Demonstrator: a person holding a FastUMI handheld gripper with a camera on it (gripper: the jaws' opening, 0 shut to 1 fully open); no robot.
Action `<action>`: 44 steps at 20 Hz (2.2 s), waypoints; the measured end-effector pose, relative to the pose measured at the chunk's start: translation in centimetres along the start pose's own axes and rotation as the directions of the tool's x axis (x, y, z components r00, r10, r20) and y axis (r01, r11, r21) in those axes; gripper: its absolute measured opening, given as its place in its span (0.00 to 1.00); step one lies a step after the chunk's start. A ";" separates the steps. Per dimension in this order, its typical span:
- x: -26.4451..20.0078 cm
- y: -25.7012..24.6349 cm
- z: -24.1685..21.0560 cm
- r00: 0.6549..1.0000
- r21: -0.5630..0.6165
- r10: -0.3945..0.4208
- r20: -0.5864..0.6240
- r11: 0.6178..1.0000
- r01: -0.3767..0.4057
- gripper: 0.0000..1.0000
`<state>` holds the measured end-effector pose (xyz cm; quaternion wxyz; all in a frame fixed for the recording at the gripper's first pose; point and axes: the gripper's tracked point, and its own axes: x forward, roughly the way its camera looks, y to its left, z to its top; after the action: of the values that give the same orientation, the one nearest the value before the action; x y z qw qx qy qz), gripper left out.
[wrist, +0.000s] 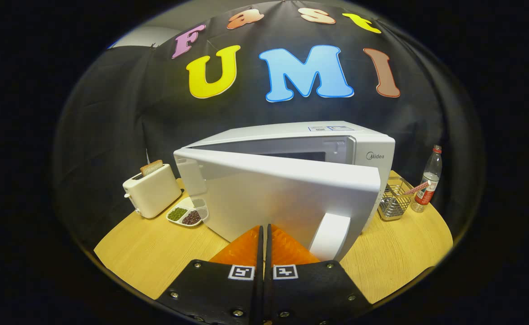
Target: Open the microwave, put the food inside, and close the microwave door.
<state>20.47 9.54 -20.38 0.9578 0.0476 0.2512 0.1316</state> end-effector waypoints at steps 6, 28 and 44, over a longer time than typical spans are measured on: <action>2.3 -1.4 1.0 0.999 0.006 -0.033 0.003 0.999 0.033 0.01; 5.2 -2.6 5.4 0.990 -0.081 -0.133 0.054 0.987 0.137 0.02; -11.2 3.3 7.1 0.966 -0.113 -0.111 0.233 0.984 0.140 0.02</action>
<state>13.82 9.45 -8.42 0.9876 -0.0154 0.1343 0.0801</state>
